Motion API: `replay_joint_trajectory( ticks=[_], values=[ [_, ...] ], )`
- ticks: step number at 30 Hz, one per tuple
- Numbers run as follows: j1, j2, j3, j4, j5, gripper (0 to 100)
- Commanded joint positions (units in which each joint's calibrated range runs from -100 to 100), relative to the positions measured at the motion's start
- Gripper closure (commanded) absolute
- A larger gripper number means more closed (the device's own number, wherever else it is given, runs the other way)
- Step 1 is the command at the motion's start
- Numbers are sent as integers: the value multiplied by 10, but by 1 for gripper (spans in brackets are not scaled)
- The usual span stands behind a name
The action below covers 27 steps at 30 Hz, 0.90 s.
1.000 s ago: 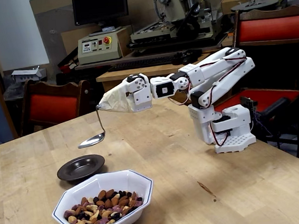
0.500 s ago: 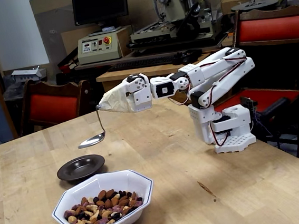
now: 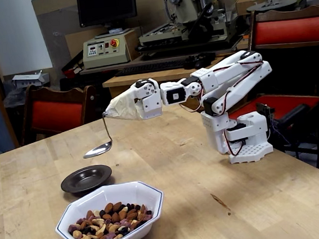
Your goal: Use spoon to take food
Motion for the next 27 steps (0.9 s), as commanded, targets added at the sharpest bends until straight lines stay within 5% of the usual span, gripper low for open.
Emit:
replay_joint_trajectory(
  ticks=[1,18,27],
  values=[
    [-2,-13,-6,-5,1,96],
    [-8,-6,-3,-2,1,96],
    [-94,-14,40,-4,2,96]
  ],
)
